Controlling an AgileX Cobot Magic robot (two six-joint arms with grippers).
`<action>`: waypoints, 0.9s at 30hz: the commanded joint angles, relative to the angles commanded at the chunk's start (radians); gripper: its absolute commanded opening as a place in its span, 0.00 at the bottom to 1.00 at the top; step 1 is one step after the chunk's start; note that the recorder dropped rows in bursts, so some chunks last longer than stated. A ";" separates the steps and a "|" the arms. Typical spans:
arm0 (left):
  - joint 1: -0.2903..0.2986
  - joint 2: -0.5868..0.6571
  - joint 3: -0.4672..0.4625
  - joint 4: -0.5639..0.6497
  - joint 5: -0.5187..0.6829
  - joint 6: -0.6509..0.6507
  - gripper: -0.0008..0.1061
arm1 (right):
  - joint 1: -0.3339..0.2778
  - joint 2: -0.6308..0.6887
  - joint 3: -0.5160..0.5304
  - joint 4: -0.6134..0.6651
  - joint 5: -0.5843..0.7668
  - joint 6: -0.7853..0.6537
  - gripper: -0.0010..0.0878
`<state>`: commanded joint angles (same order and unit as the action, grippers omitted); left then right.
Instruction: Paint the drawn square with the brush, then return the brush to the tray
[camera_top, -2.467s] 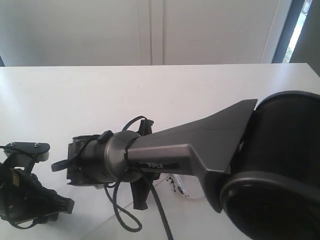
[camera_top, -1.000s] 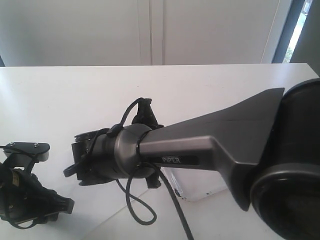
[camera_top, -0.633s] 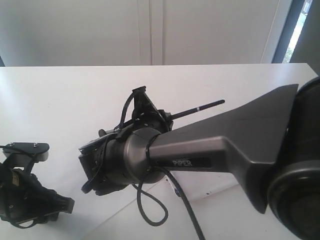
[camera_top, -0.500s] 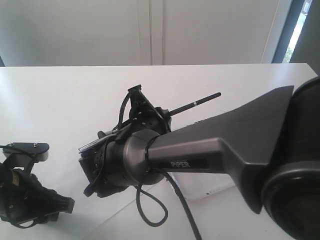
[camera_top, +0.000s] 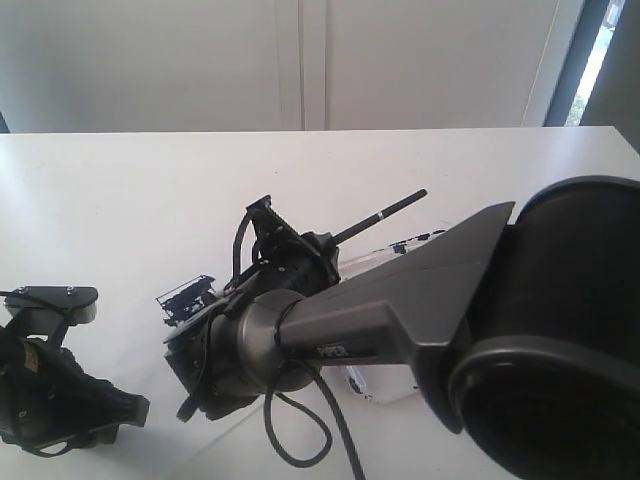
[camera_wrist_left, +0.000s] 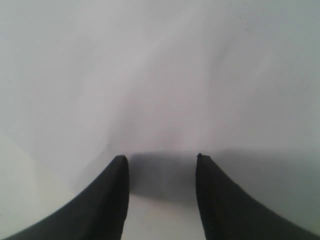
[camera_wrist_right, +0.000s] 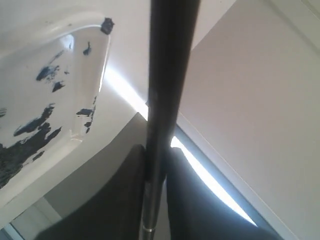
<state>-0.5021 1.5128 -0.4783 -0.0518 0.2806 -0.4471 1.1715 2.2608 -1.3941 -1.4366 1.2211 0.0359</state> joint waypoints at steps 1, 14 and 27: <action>0.000 0.000 0.000 0.000 0.000 0.000 0.46 | -0.008 0.000 0.000 0.000 0.000 0.000 0.01; 0.000 0.000 0.000 0.000 0.000 0.002 0.46 | -0.055 0.000 0.000 -0.016 0.000 0.000 0.01; 0.000 0.000 0.000 0.000 -0.004 0.002 0.46 | 0.035 -0.002 0.000 0.049 0.000 0.014 0.01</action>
<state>-0.5021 1.5128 -0.4783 -0.0518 0.2768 -0.4452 1.2070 2.2591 -1.3941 -1.3875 1.2211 0.0497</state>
